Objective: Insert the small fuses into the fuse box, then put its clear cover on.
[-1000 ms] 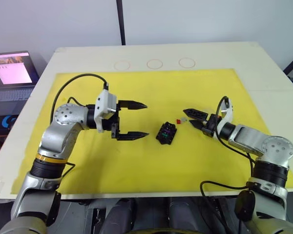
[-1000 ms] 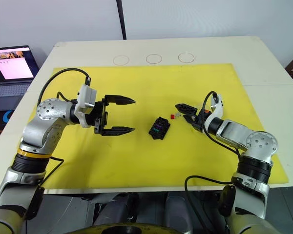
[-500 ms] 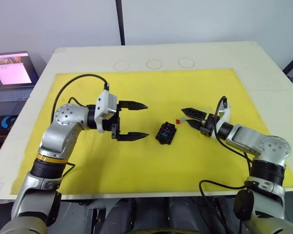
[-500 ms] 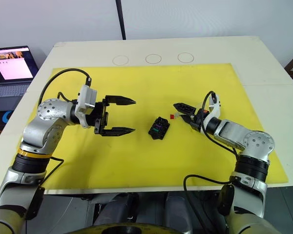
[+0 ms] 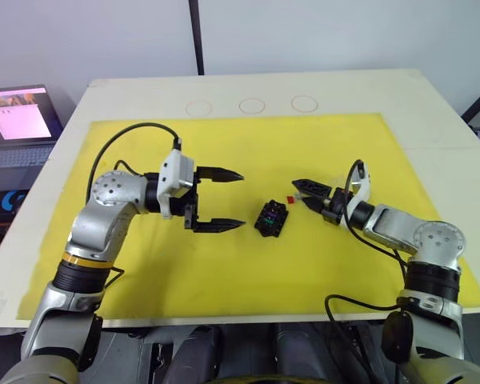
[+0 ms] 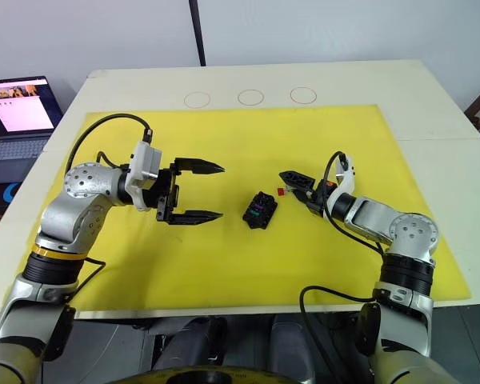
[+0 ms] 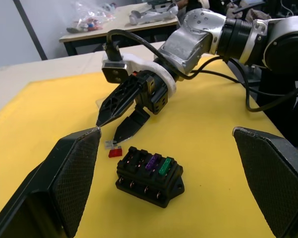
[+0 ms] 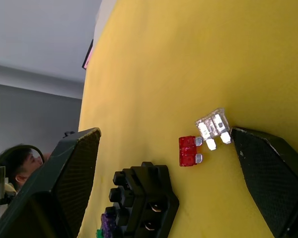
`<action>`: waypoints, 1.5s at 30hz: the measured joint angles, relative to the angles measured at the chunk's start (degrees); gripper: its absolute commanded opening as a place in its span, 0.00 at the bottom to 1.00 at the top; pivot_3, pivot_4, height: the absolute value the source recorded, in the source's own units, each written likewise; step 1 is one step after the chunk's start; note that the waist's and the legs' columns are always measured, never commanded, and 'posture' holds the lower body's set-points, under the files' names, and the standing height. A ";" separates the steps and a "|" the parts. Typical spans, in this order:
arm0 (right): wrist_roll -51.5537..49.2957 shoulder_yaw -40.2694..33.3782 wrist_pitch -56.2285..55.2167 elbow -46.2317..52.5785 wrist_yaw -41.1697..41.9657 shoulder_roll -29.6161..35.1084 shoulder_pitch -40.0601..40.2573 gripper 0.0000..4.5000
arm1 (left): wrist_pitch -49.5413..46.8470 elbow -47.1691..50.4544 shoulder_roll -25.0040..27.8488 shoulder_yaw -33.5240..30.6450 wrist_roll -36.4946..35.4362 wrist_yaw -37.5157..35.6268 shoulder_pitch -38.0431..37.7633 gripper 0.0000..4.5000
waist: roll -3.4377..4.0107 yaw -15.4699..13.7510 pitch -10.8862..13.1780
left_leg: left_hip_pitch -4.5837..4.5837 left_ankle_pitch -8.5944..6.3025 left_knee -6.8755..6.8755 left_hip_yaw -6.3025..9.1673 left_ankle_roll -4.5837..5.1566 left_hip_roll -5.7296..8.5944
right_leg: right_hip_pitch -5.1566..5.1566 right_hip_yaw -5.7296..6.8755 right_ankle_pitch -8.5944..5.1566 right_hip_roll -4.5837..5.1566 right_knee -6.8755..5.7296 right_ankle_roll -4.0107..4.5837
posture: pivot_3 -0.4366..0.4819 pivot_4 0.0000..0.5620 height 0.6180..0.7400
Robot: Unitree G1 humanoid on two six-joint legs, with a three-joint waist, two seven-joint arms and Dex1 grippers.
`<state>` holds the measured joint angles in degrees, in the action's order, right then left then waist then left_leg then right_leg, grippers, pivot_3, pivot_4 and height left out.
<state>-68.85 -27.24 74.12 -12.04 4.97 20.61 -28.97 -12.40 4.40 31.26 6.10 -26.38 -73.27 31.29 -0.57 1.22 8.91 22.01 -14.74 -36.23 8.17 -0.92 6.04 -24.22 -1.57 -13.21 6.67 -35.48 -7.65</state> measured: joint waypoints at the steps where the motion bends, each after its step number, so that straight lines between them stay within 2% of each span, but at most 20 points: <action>1: 0.33 -0.01 -0.28 -0.01 0.06 -0.35 0.01 0.99 | 0.17 0.00 -0.01 0.00 0.04 -0.01 0.00 1.00 | -0.03 0.01 -0.03 | -0.04 0.00 0.00 0.00 0.00 -0.01 | 0.04 0.00 0.00 -0.01 0.00 0.00 | 0.48 0.27 1.00; 3: 0.91 -0.01 -0.74 -0.01 0.20 -0.91 0.05 0.99 | 0.25 0.00 -0.12 0.06 0.10 -0.01 0.00 1.00 | -0.04 0.04 -0.04 | -0.23 -0.02 0.04 -0.02 0.03 -0.01 | 0.20 -0.02 0.00 -0.02 0.01 0.00 | 0.48 0.27 1.00; 4: 1.18 -0.01 -0.80 -0.01 0.27 -1.09 0.05 0.95 | 0.25 0.00 -0.15 0.13 0.11 -0.01 0.00 1.00 | -0.04 0.04 -0.04 | -0.38 -0.03 0.07 -0.04 0.05 -0.02 | 0.33 -0.02 0.00 -0.01 0.02 0.00 | 0.48 0.27 1.00; 6: 1.84 -0.02 -0.91 -0.08 0.39 -1.45 0.08 0.86 | 0.35 -0.01 -0.28 0.18 0.13 -0.01 0.00 1.00 | -0.04 0.07 -0.04 | -0.68 -0.10 0.11 -0.05 0.15 -0.06 | 0.65 -0.01 -0.01 -0.07 0.15 0.00 | 0.48 0.27 1.00; 9: 3.21 -0.02 -1.32 -0.66 0.46 -1.57 0.11 0.63 | 0.43 -0.49 -0.41 0.24 0.35 0.00 0.00 1.00 | -0.03 0.07 -0.04 | -0.67 -0.10 0.10 -0.05 0.16 -0.07 | 0.65 -0.01 -0.01 -0.07 0.16 0.00 | 0.48 0.27 1.00; 25: 4.62 -0.50 -2.31 0.69 1.10 -1.73 1.91 0.63 | 0.48 -1.01 -0.48 0.45 0.87 0.25 -0.09 1.00 | -0.03 -0.29 -0.04 | -0.67 -0.11 0.09 -0.03 0.17 -0.06 | 0.70 0.00 -0.01 -0.07 0.20 0.00 | 0.48 0.27 1.00; 28: 4.71 -0.86 -2.42 0.78 0.82 -1.97 2.17 0.52 | 0.48 -1.01 -0.48 0.45 0.88 0.26 -0.12 1.00 | -0.03 -0.32 -0.04 | -0.67 -0.11 0.09 -0.02 0.17 -0.06 | 0.72 0.00 -0.02 -0.06 0.21 0.00 | 0.48 0.27 1.00; 31: 4.92 -1.07 -2.48 0.78 0.52 -2.12 2.61 0.30 | 0.48 -1.01 -0.48 0.45 0.88 0.26 -0.15 1.00 | -0.03 -0.33 -0.04 | -0.67 -0.12 0.10 -0.01 0.18 -0.06 | 0.71 0.01 -0.02 -0.06 0.23 -0.01 | 0.48 0.27 1.00; 43: 5.03 -1.15 -2.38 1.12 0.44 -2.27 2.84 0.30 | 0.54 -1.02 -0.48 0.46 0.95 0.25 -0.15 1.00 | -0.04 -0.47 -0.04 | -0.67 -0.12 0.09 0.00 0.18 -0.05 | 0.75 0.03 -0.02 -0.05 0.25 -0.01 | 0.48 0.27 1.00; 45: 5.01 -1.20 -2.37 1.12 0.34 -2.30 2.85 0.18 | 0.54 -1.02 -0.48 0.46 0.95 0.28 -0.15 1.00 | -0.04 -0.48 -0.04 | -0.67 -0.12 0.09 0.01 0.18 -0.05 | 0.75 0.03 -0.02 -0.05 0.25 -0.01 | 0.48 0.27 1.00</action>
<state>-63.83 -28.44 71.74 -10.92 5.30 18.31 -26.12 -11.85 3.39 30.77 6.56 -25.44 -72.99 31.13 -0.61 0.75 8.87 21.35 -14.86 -36.14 8.17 -0.74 5.99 -23.47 -1.53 -13.23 6.61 -35.23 -7.66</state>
